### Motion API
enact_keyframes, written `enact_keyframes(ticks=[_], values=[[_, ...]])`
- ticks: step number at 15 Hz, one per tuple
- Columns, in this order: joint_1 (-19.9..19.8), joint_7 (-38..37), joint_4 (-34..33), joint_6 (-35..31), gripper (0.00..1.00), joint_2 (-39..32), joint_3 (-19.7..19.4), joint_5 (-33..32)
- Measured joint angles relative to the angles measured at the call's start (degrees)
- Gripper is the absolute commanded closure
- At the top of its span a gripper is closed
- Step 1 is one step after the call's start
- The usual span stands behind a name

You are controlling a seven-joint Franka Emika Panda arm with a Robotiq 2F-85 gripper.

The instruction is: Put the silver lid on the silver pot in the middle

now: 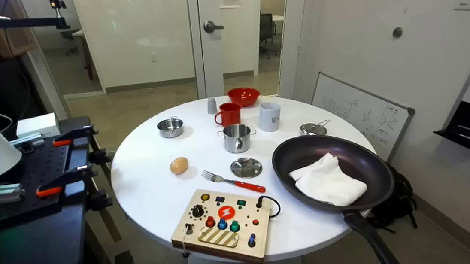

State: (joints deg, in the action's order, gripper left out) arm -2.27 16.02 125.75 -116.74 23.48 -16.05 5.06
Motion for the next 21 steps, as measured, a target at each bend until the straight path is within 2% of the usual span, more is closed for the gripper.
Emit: enact_keyframes(ticks=[11, 16, 21], values=[[-0.14, 0.0, 0.0, 0.0, 0.0, 0.0, 0.11, 0.0], [-1.41, -1.24, 0.06, -0.38, 0.0, -0.73, 1.58, -0.26], [-1.56, -1.63, -1.07, -1.07, 0.0, -5.38, 4.0, -0.53]])
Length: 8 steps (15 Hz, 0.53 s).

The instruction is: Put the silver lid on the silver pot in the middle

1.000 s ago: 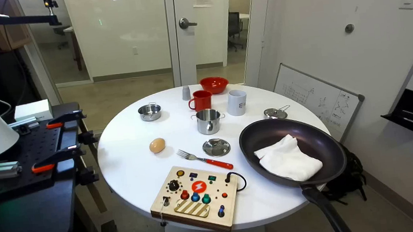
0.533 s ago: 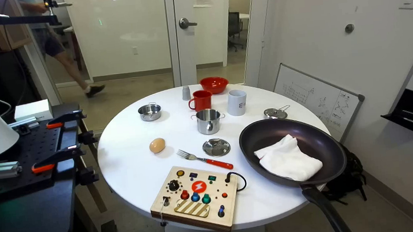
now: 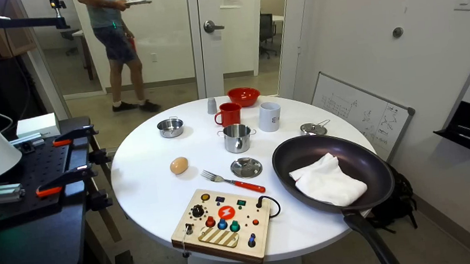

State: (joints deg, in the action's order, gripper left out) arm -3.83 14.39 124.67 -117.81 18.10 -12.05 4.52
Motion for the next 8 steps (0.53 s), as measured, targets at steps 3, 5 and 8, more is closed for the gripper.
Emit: enact_keyframes(ticks=[3, 5, 8], values=[[0.1, -0.08, -1.99, 0.96, 0.0, -5.02, 0.63, 0.47], [0.09, -0.1, -3.62, 1.61, 0.0, -8.68, 0.8, 0.67], [0.0, -0.11, -5.78, 2.13, 0.0, -13.56, 1.18, 0.81]])
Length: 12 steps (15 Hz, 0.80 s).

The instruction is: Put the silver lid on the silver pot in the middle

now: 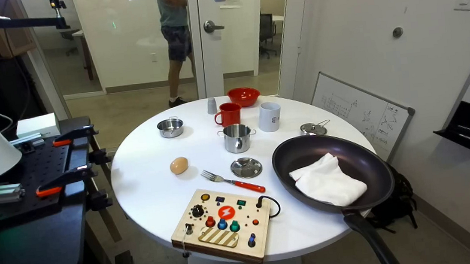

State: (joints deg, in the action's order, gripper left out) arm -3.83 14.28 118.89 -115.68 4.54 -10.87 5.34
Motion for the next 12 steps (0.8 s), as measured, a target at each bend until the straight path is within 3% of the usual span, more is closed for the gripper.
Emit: enact_keyframes(ticks=[5, 12], values=[[-0.19, 0.1, -2.62, -0.24, 0.0, -6.55, 1.4, 0.85], [-1.89, 0.62, -6.85, -0.05, 0.0, -18.99, 3.85, 6.81]])
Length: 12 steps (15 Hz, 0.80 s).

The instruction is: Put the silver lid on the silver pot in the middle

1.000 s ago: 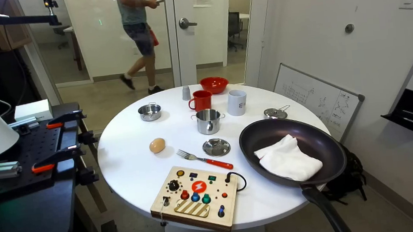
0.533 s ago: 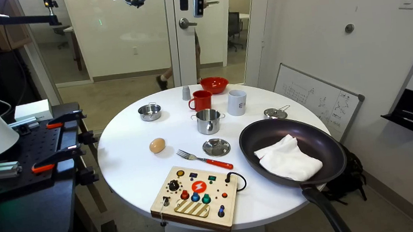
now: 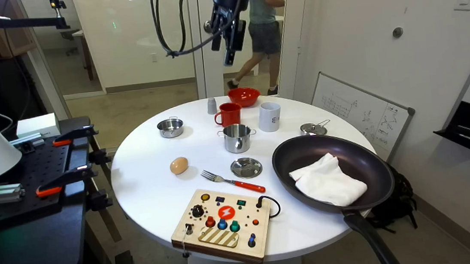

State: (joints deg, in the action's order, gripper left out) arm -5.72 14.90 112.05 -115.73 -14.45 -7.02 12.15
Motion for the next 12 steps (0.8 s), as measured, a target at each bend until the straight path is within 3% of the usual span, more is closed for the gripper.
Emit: enact_keyframes(ticks=[6, 12], values=[[-2.64, -3.6, -5.76, 2.61, 0.0, -10.33, 0.68, 1.63], [-2.1, -13.13, -13.9, 6.49, 0.0, -19.23, 1.73, 0.6]])
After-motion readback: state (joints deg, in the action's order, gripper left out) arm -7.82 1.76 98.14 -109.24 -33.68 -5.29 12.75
